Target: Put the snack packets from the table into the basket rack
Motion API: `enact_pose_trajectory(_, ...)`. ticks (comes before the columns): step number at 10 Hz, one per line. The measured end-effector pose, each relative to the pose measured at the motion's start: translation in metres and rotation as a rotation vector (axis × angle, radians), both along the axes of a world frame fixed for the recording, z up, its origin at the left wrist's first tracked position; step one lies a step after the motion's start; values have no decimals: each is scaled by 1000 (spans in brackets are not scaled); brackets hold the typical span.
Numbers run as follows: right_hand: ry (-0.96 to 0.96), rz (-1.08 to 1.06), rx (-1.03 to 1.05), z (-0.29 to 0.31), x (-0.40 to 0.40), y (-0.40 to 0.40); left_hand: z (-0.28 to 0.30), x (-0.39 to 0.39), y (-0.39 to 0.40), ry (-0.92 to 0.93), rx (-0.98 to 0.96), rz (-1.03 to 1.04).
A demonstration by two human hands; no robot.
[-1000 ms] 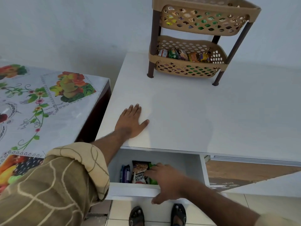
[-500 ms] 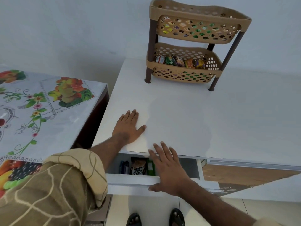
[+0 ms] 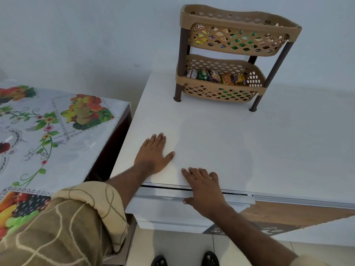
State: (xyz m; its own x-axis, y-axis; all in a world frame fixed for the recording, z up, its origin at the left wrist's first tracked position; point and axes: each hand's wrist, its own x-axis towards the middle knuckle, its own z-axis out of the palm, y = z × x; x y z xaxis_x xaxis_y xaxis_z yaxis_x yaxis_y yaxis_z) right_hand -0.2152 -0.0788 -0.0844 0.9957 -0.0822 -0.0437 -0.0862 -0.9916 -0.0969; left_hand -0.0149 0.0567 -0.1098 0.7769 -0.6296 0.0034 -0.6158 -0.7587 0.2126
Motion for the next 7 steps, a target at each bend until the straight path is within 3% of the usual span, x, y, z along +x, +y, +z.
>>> enact_pose_trajectory(4, -128, 25, -85, -4, 13, 3, 2, 0, -1, 6, 5, 3)
enact_pose_trajectory(5, -57, 39, -26, 2, 19, -3, 1, 0, -2, 6, 18, 8)
enact_pose_trajectory(7, 84, -53, 395, 31, 31, -29, 5, -2, -2, 27, 22, 1)
